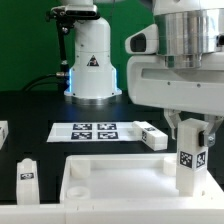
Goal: Assemble desk
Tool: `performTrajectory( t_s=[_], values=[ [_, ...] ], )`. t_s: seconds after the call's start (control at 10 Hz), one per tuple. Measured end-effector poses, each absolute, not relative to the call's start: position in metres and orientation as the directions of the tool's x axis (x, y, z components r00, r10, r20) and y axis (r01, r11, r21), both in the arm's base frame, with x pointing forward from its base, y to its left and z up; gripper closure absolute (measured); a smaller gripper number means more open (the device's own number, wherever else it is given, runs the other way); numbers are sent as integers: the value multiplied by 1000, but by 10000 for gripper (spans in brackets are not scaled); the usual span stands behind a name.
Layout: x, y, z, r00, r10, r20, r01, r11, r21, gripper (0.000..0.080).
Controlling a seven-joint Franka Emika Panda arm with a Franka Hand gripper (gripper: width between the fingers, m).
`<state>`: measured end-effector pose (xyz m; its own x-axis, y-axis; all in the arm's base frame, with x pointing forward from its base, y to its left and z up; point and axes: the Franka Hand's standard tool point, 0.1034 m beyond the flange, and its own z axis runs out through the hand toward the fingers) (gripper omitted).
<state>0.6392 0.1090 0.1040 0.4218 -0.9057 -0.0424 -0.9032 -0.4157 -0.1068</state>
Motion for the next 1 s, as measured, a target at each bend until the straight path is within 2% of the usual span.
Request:
performTrajectory(
  t_s=[0.2, 0.4, 0.6, 0.7, 0.8, 1.0],
  values=[
    [639, 111, 103, 130, -988, -85, -988, -122, -90, 511],
    [639, 111, 103, 61, -994, -95, -995, -53, -85, 511],
    [639, 112, 103, -76, -991, -110, -994, 84, -73, 511],
    [640, 111, 104, -275, -953, -128, -957, 284, -57, 511],
    [643, 107, 105, -390, -911, -131, -914, 401, -67, 510],
    [643, 106, 105, -397, -909, -129, -909, 408, -82, 509]
  ],
)
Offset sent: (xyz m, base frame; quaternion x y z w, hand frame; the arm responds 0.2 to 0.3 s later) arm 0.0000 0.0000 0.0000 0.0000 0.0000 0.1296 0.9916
